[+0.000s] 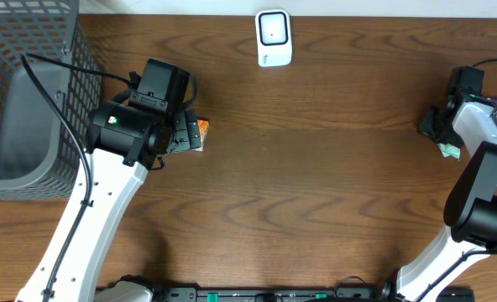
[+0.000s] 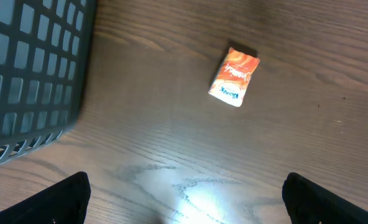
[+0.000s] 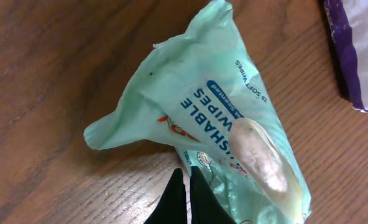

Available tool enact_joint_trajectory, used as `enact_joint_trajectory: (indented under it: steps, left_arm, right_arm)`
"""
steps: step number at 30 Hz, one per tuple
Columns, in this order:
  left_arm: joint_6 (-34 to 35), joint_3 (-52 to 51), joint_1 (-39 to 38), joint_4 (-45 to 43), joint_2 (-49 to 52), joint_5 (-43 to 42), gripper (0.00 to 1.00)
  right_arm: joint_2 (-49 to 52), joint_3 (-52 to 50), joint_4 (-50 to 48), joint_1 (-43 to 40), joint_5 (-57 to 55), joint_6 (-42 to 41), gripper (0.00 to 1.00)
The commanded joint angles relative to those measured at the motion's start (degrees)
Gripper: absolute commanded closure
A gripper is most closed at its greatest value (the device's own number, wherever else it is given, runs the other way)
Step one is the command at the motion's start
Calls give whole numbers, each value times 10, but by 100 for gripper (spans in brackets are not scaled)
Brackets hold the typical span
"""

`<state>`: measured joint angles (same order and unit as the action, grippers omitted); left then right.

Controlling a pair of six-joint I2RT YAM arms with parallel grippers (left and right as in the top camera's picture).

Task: Scan the item barcode

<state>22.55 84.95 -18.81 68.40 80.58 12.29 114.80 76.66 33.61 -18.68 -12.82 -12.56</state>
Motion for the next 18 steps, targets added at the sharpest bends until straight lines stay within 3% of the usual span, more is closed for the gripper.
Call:
enact_joint_trajectory:
  steps: [1,18]
  left_arm:
    - [5,5,3,2,-3,1,2]
    - [5,5,3,2,-3,1,2]
  right_arm:
    - [1,-2,-1,-13,-19,2,99]
    - [1,-5,-41,-45,21,2,99]
